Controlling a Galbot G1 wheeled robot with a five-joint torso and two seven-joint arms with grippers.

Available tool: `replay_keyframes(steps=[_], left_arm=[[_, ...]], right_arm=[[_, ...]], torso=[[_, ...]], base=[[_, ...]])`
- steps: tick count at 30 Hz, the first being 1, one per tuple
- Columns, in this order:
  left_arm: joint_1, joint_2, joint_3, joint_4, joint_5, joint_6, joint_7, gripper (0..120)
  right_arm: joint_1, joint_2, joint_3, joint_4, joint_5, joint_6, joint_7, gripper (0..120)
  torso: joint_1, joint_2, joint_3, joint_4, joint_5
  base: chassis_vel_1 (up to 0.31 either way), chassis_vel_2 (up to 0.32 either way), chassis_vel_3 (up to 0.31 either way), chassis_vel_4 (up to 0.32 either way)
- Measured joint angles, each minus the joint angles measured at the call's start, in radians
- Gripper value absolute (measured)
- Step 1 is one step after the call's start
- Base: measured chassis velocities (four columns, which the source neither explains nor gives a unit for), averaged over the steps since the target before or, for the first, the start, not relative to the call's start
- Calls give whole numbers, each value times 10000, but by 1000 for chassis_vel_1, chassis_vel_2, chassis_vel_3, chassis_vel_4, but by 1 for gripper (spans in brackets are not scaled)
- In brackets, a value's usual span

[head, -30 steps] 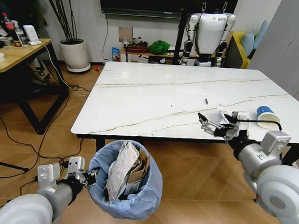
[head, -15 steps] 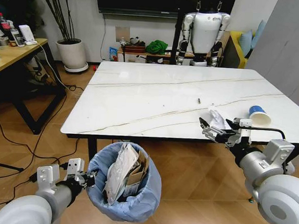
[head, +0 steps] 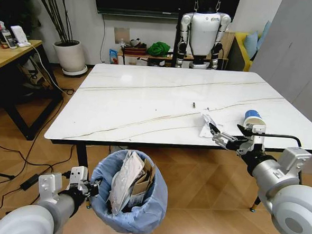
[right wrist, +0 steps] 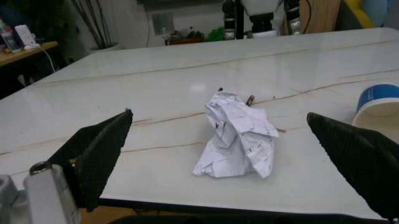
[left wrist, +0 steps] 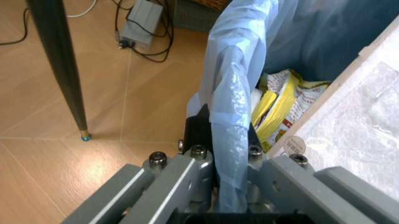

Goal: Pick up the trash bin and place the trash from the table into it.

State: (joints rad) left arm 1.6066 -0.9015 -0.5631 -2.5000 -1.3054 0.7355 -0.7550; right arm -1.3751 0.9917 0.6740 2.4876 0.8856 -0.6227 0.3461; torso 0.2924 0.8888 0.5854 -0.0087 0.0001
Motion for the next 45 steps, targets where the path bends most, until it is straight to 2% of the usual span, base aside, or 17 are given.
replay_keyframes(steps=[33, 41, 45], left_arm=[[70, 79, -57, 0, -31, 0, -17, 0], [80, 98, -61, 0, -65, 0, -97, 0], [115, 101, -92, 0, -86, 0, -122, 0]], right_arm=[[279, -137, 18, -553, 179, 21, 35, 100], [1072, -327, -555, -1542, 163, 183, 389, 100], [2062, -535, -1148, -2428, 324, 203, 780, 100]], torso=[[1, -3, 0, 0, -1], [2, -3, 1, -1, 6], [2, -3, 1, 3, 0]], base=[[-114, -115, 113, 111], [-88, -96, 90, 90], [0, 0, 0, 0]])
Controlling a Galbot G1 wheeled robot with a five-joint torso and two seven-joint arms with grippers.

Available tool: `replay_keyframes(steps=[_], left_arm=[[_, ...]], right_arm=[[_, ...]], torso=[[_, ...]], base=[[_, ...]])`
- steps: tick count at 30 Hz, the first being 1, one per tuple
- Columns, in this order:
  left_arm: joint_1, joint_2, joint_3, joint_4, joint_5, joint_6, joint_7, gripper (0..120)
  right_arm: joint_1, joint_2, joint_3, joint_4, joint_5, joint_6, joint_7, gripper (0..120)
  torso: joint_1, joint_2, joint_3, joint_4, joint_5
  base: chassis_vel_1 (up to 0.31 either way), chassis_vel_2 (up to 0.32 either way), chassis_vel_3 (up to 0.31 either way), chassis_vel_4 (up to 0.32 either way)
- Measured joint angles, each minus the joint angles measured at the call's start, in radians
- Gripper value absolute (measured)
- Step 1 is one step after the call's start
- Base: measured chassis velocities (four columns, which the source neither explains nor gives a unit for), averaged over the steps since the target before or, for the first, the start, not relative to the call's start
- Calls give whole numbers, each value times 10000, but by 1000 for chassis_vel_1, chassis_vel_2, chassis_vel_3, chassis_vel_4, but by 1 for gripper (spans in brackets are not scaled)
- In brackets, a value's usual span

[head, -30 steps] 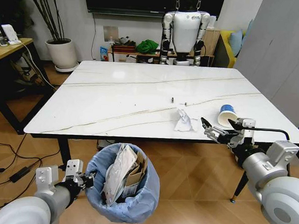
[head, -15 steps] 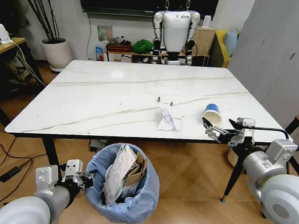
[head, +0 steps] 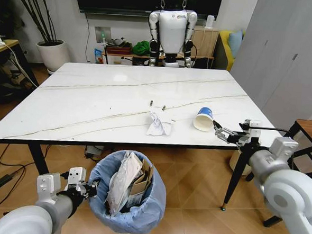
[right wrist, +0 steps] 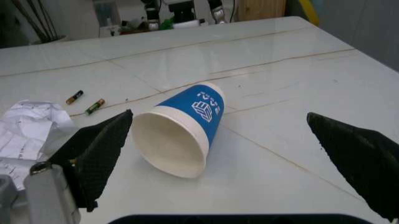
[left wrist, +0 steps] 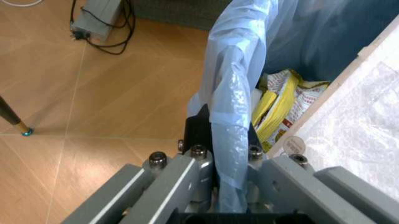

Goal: Pick up the trash bin and place the trash from the table into it.

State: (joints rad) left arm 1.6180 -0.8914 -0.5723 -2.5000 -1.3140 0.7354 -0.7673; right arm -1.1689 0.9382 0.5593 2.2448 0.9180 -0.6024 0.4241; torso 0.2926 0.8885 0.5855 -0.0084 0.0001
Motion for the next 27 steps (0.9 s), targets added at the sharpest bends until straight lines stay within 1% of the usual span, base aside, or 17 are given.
replay_keyframes(steps=[1, 3, 5, 7, 9, 12, 21, 23, 25, 27], left_arm=[[0, 0, 0, 0, 0, 0, 0, 0], [8, -5, -19, 1, -12, 0, -3, 0], [7, -7, -25, 1, -17, 0, -6, 0], [-16, -22, -65, 1, -75, 0, -23, 0], [-18, -23, -69, 0, -82, 0, -26, 0], [-8, -66, -190, 1, -142, 0, -66, 0], [-33, -121, -191, 1, -144, 1, -126, 0], [-54, -121, -180, 0, -144, 0, -129, 0], [-56, -121, -180, 1, -145, 0, -129, 0], [-62, -121, -184, 1, -147, 0, -129, 0]], right_arm=[[0, 0, 0, 0, 0, 0, 0, 100], [430, -93, -319, -408, 152, 3, 104, 100], [529, -109, -426, -521, 179, 3, 119, 100], [795, -124, -783, -851, 196, 7, 176, 100], [810, -124, -806, -870, 195, 7, 178, 100], [1097, -99, -1236, -1188, 191, 8, 222, 100], [1569, -71, -1699, -1705, 225, 14, 363, 100], [1747, -63, -1859, -1987, 227, 64, 392, 96], [1781, -59, -1885, -2033, 227, 76, 404, 95], [1915, -55, -1995, -2182, 264, 104, 467, 87]], torso=[[0, 0, 0, 0, 0], [0, 1, 0, 1, -6], [0, 0, 0, 0, -5], [-1, 1, 0, -1, -1], [0, 1, 0, -1, -2], [0, 1, 0, -4, -1], [-1, 1, 0, -2, -2], [0, 2, 0, -3, -1], [0, 1, 0, -3, -1], [0, 1, 0, -2, -2]], base=[[0, 0, 0, 0], [0, 0, 0, 0], [0, 0, 0, 0], [0, 0, 0, 0], [0, 0, 0, 0], [0, 0, 0, 0], [0, 0, 0, 0], [0, 0, 0, 0], [0, 0, 0, 0], [0, 0, 0, 0]])
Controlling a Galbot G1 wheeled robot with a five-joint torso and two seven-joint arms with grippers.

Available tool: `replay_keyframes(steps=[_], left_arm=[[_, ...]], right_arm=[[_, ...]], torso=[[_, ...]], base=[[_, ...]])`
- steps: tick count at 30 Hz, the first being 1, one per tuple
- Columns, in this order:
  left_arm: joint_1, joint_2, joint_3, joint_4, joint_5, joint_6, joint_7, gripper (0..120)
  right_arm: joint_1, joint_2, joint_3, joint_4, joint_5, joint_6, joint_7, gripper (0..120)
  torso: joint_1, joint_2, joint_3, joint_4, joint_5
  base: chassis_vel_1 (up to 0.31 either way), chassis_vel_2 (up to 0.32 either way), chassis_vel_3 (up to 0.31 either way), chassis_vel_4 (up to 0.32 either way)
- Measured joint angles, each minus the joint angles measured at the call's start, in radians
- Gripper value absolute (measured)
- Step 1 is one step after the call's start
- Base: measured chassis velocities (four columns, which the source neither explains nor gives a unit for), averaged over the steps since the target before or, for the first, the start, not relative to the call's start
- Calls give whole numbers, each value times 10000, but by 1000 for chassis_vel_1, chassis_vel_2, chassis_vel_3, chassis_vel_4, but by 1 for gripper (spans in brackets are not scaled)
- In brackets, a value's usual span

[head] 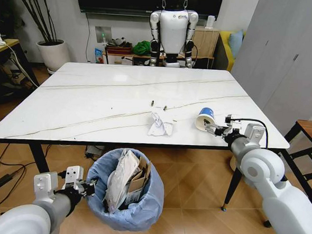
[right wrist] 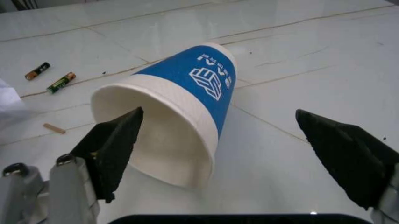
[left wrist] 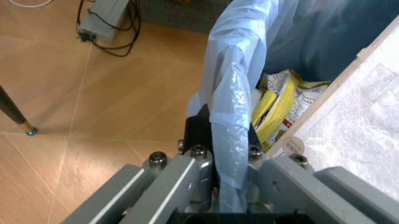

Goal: Pick up the trash bin and place the trash from the table into it.

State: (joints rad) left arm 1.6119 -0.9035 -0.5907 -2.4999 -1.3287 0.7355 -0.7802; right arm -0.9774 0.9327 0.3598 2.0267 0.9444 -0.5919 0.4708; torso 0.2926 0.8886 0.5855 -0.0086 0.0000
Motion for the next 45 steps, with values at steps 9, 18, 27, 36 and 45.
replay_keyframes(steps=[9, 18, 27, 36, 45], left_arm=[[-65, -16, 2, 0, -25, 0, -7, 0], [-180, 95, -28, 0, -207, 0, -274, 0], [-237, 123, 9, 0, -327, 0, -453, 0], [-286, 261, -25, 0, -554, 0, -784, 0], [-329, 268, 52, 0, -579, 0, -880, 0]], right_arm=[[374, -20, -384, -229, 143, 58, 185, 59], [645, -52, -631, -202, 267, 178, 256, 19], [653, -352, -457, 839, 976, 160, 363, 0], [777, -889, -416, 2796, 3253, 102, 383, 0], [1335, -1603, -1440, 4225, 4501, 232, 99, 0]], torso=[[0, 2, -1, 0, 0], [0, 2, -1, 0, 0], [0, 2, -1, 0, -1], [-1, 2, -1, 0, 0], [-2, 2, -1, 0, 0]], base=[[0, 0, 0, 0], [0, 0, 0, 0], [0, 0, 0, 0], [0, 0, 0, 0], [0, 0, 0, 0]])
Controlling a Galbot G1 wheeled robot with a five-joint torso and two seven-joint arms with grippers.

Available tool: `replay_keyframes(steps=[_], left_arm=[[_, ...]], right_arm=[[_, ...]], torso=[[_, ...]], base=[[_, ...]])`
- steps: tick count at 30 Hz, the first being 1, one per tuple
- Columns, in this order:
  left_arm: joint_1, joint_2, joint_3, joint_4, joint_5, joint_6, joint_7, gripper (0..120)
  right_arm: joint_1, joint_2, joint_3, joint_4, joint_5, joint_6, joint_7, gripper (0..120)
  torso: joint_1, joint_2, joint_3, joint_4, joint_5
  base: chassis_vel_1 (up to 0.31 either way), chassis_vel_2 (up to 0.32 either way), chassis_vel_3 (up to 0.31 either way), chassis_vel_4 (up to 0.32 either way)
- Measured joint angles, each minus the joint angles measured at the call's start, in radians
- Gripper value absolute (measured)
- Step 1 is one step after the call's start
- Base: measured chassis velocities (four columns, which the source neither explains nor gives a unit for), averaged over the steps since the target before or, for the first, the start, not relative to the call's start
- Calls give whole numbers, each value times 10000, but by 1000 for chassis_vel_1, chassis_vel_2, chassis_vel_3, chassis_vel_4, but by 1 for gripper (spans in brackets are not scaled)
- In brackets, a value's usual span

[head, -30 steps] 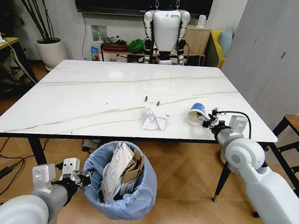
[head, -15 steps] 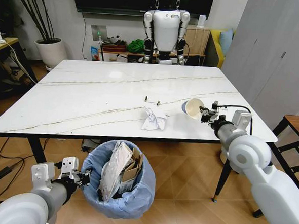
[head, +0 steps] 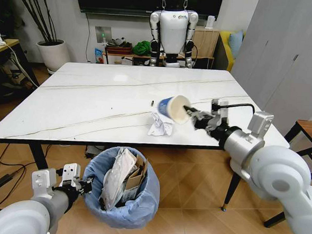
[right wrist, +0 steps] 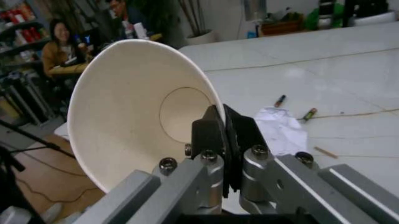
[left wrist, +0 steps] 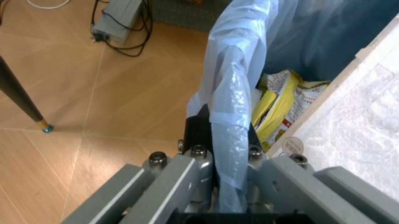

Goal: Pick up the trash bin and place the trash from the table into it.

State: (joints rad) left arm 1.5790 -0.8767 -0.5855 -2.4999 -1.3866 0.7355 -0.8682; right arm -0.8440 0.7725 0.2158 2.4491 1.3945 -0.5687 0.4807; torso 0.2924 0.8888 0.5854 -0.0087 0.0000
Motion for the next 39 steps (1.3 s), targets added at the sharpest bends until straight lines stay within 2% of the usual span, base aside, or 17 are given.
replay_keyframes(steps=[2, 7, 12, 20, 26, 33, 39], left_arm=[[-39, -16, 63, 0, 4, 0, -27, 0], [-120, -12, 157, 0, 5, 0, -87, 0], [-200, 54, 325, 0, -110, 0, -307, 0], [-307, 220, 460, 0, -269, 0, -463, 0], [-337, 245, 449, 0, -291, 0, -465, 0], [-346, 183, 448, 0, -299, 0, -466, 0], [-442, 173, 494, 0, -325, 0, -465, 0]], right_arm=[[380, -187, -539, 316, 346, 54, -70, 0], [761, -477, -1085, 578, 701, -61, -544, 0], [867, -765, -1565, 578, 638, -226, -905, 0], [939, -806, -2499, 550, 340, -342, -971, 0], [777, -811, -3432, 532, -517, -486, -1153, 0], [533, -840, -3920, 171, -1456, -536, -1427, 0], [970, -618, -4504, -343, -2243, -535, -1535, 0]], torso=[[0, 0, 0, 2, -2], [0, 0, 0, 2, -1], [0, 0, 0, 0, -1], [1, 0, 0, 1, -1], [2, 0, 1, 1, 0], [2, 0, 0, -1, -2], [2, -1, 2, 1, -1]], base=[[0, 0, 0, 0], [0, 0, 0, 0], [0, 0, 0, 0], [0, 0, 0, 0], [0, 0, 0, 0], [0, 0, 0, 0], [0, 0, 0, 0]])
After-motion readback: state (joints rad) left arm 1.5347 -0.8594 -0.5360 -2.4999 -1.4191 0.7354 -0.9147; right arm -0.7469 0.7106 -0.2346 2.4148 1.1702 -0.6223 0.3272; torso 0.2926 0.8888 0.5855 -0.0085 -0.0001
